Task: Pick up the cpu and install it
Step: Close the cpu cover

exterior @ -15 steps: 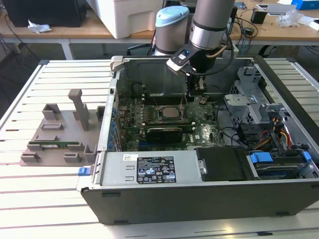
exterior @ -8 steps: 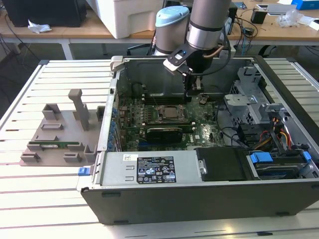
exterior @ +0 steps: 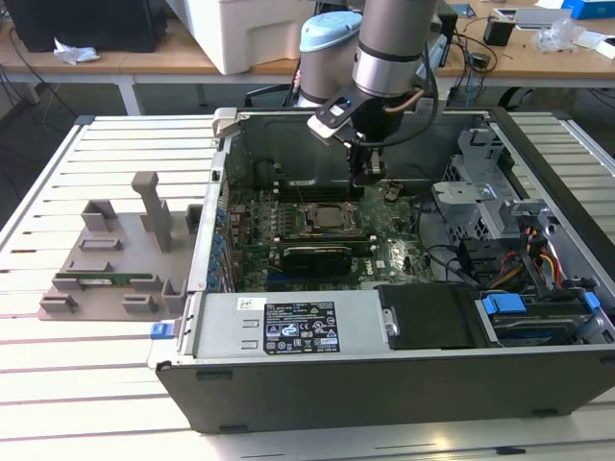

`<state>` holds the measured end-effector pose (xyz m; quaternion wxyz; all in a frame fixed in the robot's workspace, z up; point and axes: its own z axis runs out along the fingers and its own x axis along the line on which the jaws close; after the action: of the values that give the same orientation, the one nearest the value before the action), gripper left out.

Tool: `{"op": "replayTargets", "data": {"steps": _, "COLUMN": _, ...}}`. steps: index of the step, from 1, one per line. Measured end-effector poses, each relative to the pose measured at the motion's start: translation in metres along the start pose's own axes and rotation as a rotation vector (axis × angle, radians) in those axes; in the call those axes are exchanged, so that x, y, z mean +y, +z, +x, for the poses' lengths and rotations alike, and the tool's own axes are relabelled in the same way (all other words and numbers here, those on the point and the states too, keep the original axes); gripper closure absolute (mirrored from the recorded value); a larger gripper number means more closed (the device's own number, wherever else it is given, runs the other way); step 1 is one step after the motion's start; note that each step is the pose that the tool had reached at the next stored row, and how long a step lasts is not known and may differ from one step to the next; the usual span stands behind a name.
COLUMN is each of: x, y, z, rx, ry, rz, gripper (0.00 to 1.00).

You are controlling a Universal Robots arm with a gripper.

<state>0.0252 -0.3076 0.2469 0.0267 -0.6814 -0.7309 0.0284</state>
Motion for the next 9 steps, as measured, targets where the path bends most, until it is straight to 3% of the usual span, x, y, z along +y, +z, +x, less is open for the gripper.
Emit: {"op": "replayTargets", "data": {"steps": 9, "x": -0.0024, "y": 0.0093, "z": 0.0002, "rx": 0.0, "ry": 0.0, "rz": 0.0, "gripper": 0.89}}
